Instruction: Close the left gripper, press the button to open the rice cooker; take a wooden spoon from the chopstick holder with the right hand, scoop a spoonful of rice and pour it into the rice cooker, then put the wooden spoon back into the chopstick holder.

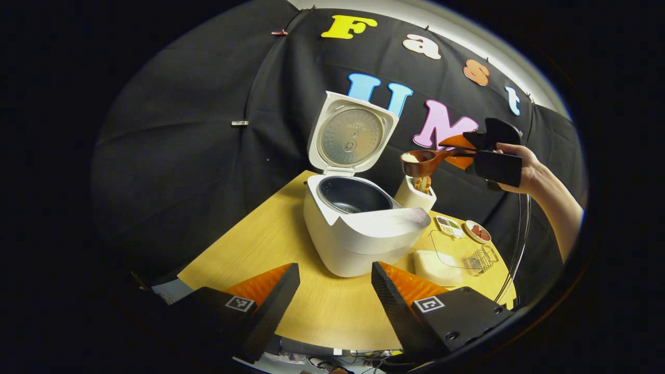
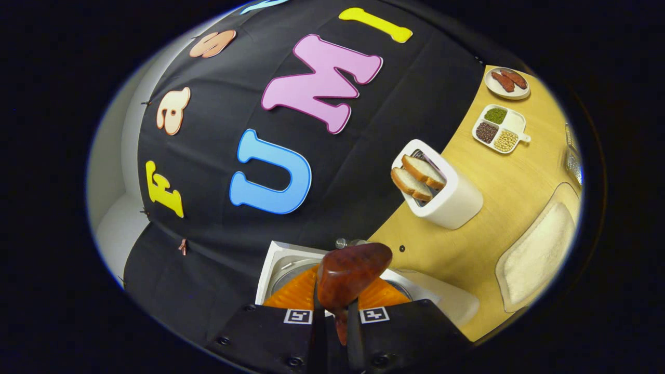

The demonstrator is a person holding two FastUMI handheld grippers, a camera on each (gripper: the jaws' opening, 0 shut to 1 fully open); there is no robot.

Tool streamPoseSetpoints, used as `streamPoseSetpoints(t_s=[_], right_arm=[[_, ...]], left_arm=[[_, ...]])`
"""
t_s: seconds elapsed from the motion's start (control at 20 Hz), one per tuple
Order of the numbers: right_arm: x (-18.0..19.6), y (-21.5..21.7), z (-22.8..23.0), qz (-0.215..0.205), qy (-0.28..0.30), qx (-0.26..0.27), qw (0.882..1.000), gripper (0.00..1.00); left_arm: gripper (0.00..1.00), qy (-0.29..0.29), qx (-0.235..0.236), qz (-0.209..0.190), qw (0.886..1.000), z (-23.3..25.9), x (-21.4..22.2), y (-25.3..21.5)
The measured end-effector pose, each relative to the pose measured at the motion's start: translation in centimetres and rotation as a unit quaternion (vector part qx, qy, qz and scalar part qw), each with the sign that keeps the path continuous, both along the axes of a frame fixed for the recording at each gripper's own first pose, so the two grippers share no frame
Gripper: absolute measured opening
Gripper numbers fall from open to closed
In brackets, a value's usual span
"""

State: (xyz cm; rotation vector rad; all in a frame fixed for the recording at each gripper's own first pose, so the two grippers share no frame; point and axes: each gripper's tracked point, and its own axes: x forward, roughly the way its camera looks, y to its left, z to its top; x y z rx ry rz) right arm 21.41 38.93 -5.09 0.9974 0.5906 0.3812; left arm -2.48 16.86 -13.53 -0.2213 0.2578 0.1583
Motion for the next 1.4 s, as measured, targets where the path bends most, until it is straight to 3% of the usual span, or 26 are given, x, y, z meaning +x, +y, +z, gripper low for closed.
streamPoseSetpoints(t_s=[0.2, 0.4, 0.65, 0.7, 0.75, 1.0, 1.25, 1.4], right_arm=[[0.2, 3.8, -0.8, 0.022, -0.058, -0.07, 0.996, 0.18], [0.5, 6.9, -2.1, 0.044, -0.132, -0.155, 0.978, 0.18], [-0.5, 10.5, -3.1, 0.099, -0.226, -0.247, 0.937, 0.18], [-0.9, 11.3, -3.3, 0.112, -0.244, -0.26, 0.928, 0.13], [-1.3, 11.9, -3.5, 0.124, -0.257, -0.269, 0.92, 0.18], [-1.8, 13.2, -4.5, 0.154, -0.298, -0.29, 0.896, 0.18], [-2.2, 13.1, -4.9, 0.169, -0.325, -0.313, 0.876, 0.18], [-2.8, 13.2, -4.8, 0.186, -0.353, -0.328, 0.856, 0.18]], left_arm=[[0.96, 0.005, 0.011, 0.01, 1.0, -0.2, -0.2, 1.6], [0.98, 0.003, 0.006, 0.003, 1.0, 0.2, -0.2, 1.6], [0.96, -0.013, 0.001, -0.005, 1.0, 1.3, 0.0, 1.4], [0.96, -0.013, 0.001, -0.005, 1.0, 1.3, 0.0, 1.4], [0.96, -0.01, 0.003, -0.007, 1.0, 1.2, 0.1, 1.4], [0.96, -0.011, 0.044, -0.023, 0.999, 2.0, 0.2, 1.3], [0.96, -0.013, 0.04, -0.027, 0.999, 1.8, 0.4, 1.0], [0.96, -0.009, 0.036, -0.022, 0.999, 1.6, 0.4, 1.1]])
